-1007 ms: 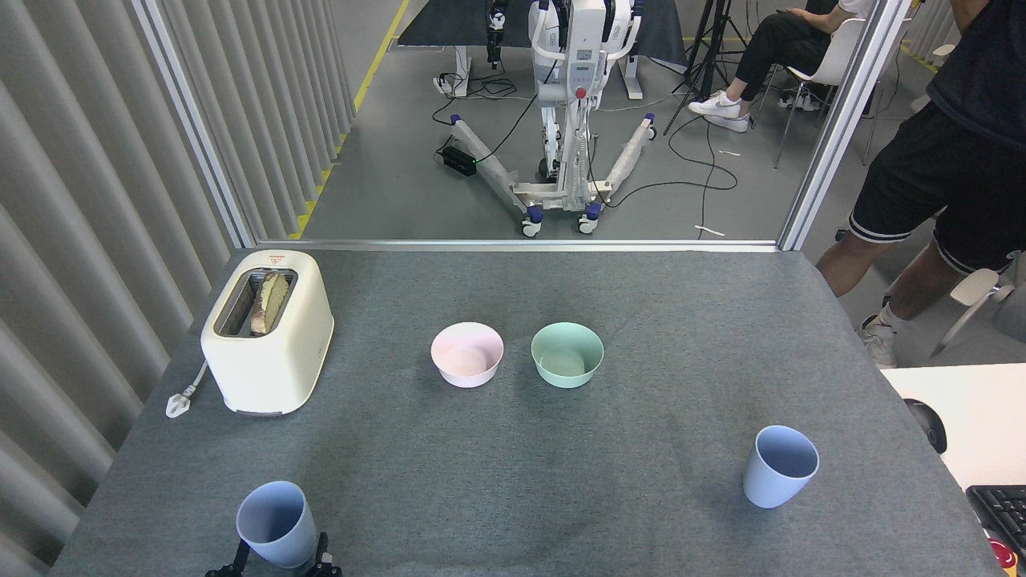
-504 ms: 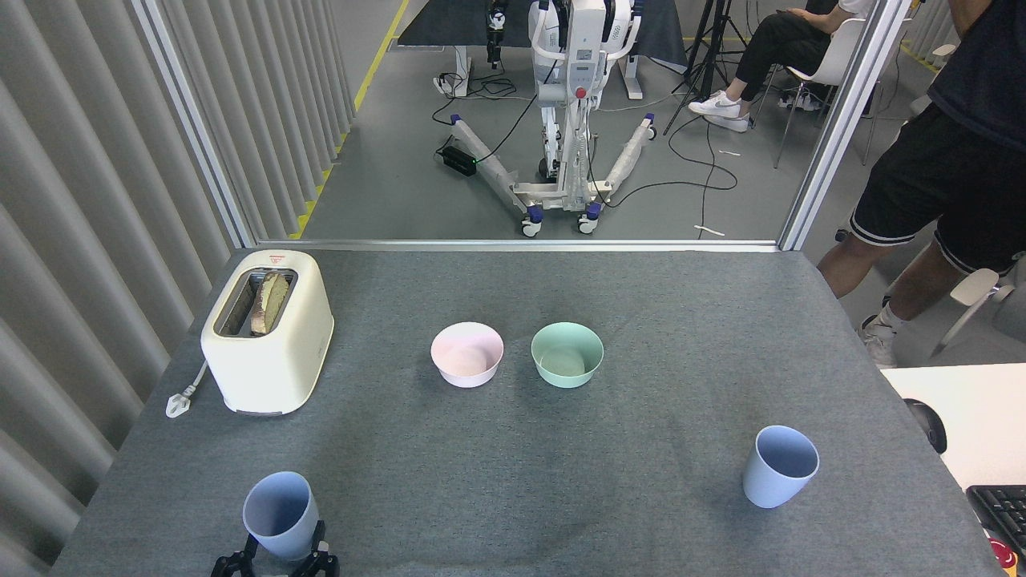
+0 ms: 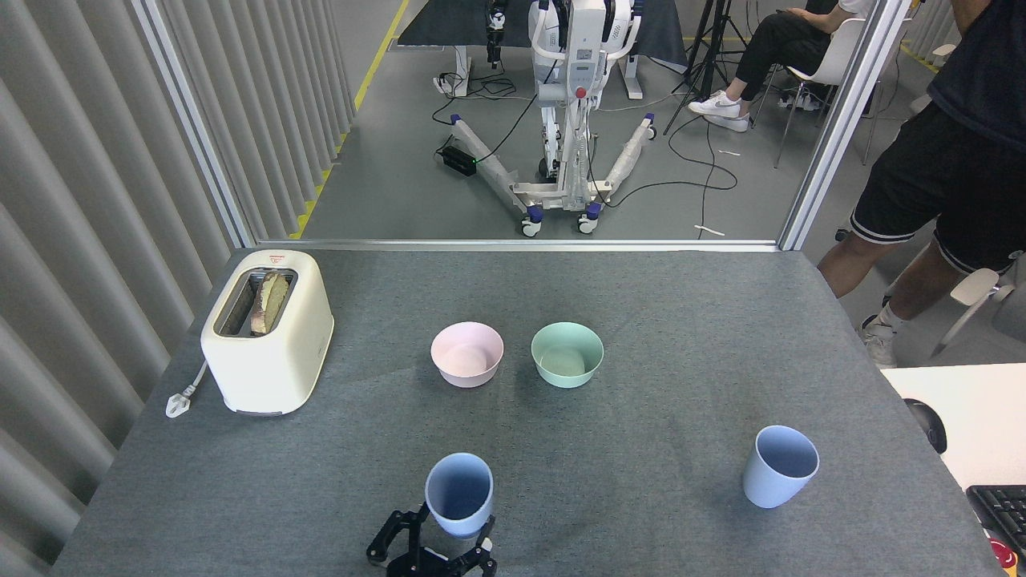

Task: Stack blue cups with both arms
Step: 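Slide the held blue cup with the left gripper toward the table center, then release the blue cup and withdraw the left gripper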

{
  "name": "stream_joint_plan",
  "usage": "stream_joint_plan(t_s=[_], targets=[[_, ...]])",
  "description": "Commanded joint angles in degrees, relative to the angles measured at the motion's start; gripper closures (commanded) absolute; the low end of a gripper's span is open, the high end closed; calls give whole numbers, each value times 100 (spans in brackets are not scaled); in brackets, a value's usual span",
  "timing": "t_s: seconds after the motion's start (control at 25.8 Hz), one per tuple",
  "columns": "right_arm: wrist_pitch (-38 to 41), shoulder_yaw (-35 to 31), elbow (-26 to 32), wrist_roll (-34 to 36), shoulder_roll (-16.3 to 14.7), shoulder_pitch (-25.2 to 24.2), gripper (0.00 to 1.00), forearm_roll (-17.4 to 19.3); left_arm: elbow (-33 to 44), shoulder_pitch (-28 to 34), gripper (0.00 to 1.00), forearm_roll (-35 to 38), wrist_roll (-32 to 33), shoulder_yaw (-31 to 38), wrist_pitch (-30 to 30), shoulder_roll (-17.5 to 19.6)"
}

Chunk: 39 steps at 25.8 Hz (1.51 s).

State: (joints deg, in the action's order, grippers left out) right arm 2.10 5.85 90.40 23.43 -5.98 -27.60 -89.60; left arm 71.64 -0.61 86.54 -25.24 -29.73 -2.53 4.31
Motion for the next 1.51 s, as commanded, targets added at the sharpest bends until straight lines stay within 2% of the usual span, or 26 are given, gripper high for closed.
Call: stream_joint_plan(t_s=[0.0, 0.19, 0.5, 0.58, 0.62, 0.66, 0.7, 0.74, 1.2, 1.47], targets=[[1, -5, -5, -5, 0, 0, 0, 4, -431, -317, 50, 118, 2, -385, -2, -273], [-8, 13, -22, -5, 9, 0, 0, 39, -941, -449, 49, 838, 20, -613, -29, -572], [1, 30, -84, 4, 9, 9, 0, 48, -985, -431, 45, 838, 20, -569, -29, -422], [1, 30, -92, 4, 18, 18, 0, 48, -985, -440, 42, 838, 20, -569, -29, -405], [1, 30, -92, 4, 18, 53, 0, 48, -985, -431, 38, 830, 20, -569, -29, -396], [1, 30, -92, 4, 18, 62, 0, 48, -985, -422, 28, 812, 11, -560, -29, -387], [1, 30, -92, 4, 26, 62, 0, 48, -959, -413, 8, 803, -7, -543, -29, -387], [1, 30, -92, 4, 18, 62, 0, 48, -932, -405, 0, 786, -16, -525, -11, -396], [1, 30, -145, 4, 26, 79, 0, 48, -704, -343, 0, 513, -33, -508, 50, -405], [1, 39, -154, 4, 35, 79, 0, 48, -141, 404, 0, 548, -51, -499, 50, -352]])
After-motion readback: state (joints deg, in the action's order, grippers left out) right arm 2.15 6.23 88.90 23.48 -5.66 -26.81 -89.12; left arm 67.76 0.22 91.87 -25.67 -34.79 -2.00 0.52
